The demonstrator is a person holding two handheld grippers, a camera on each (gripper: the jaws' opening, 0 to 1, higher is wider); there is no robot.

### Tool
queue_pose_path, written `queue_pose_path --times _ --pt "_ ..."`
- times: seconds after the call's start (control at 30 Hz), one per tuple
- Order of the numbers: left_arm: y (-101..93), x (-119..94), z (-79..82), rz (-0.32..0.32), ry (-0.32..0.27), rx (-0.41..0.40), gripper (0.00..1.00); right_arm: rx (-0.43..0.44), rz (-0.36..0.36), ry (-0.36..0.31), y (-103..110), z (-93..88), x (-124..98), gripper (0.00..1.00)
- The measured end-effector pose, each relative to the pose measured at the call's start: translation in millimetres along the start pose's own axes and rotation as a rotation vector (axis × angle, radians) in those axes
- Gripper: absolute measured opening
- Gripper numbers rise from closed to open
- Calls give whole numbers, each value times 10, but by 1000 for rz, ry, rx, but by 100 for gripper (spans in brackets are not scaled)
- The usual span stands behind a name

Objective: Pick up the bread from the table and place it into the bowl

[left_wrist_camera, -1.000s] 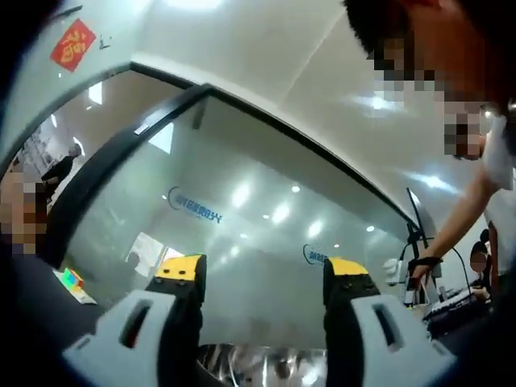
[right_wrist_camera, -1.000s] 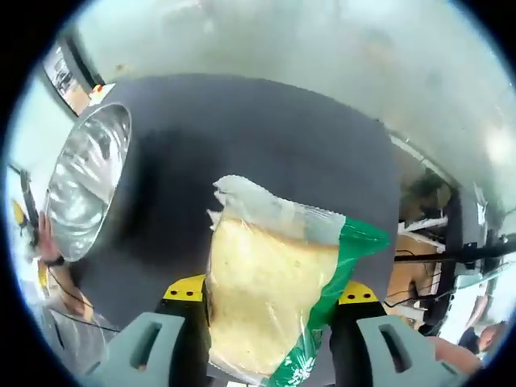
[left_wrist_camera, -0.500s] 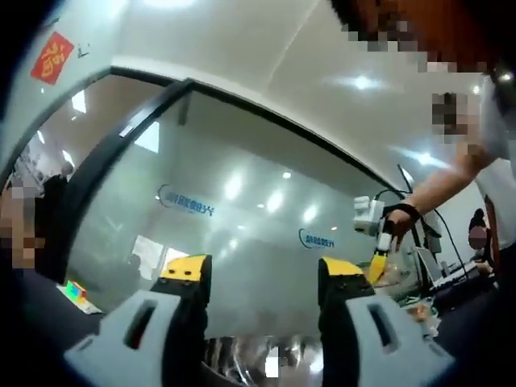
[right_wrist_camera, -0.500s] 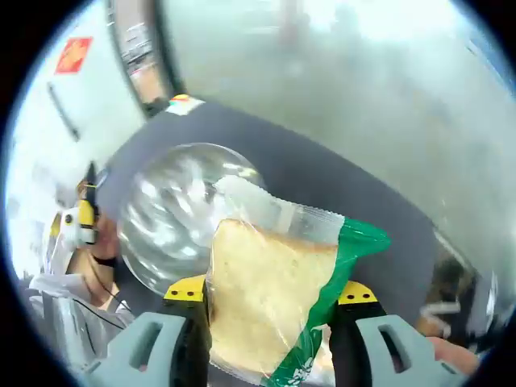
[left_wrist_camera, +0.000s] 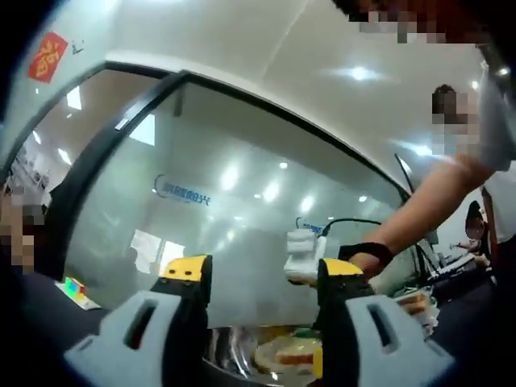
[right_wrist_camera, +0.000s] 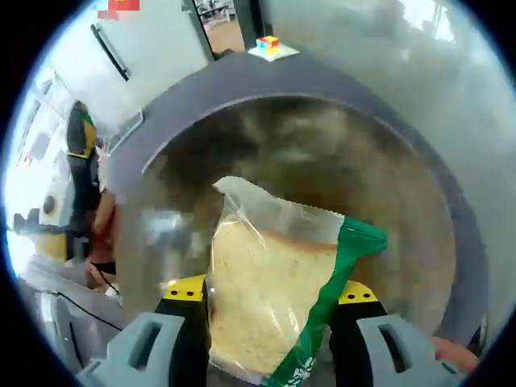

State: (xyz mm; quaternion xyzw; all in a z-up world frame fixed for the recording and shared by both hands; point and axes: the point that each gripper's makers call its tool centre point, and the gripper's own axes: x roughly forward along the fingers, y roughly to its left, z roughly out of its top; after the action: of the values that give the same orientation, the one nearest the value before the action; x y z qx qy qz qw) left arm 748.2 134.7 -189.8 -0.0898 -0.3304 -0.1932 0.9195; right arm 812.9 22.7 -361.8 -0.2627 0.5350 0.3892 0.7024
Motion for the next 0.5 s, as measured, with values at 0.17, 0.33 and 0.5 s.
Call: queue_pose_path --times 0.17,0.33,0.5 --pt "-23 -1 11 -10 -2 -16 46 -42 -12 50 -11 -91 225 53" --pt "-17 1 17 -9 -5 -31 46 -135 -17 42 -7 -110 338 56" --pt "-4 -2 24 -4 -6 -32 46 -140 -31 16 -40 -129 270 67"
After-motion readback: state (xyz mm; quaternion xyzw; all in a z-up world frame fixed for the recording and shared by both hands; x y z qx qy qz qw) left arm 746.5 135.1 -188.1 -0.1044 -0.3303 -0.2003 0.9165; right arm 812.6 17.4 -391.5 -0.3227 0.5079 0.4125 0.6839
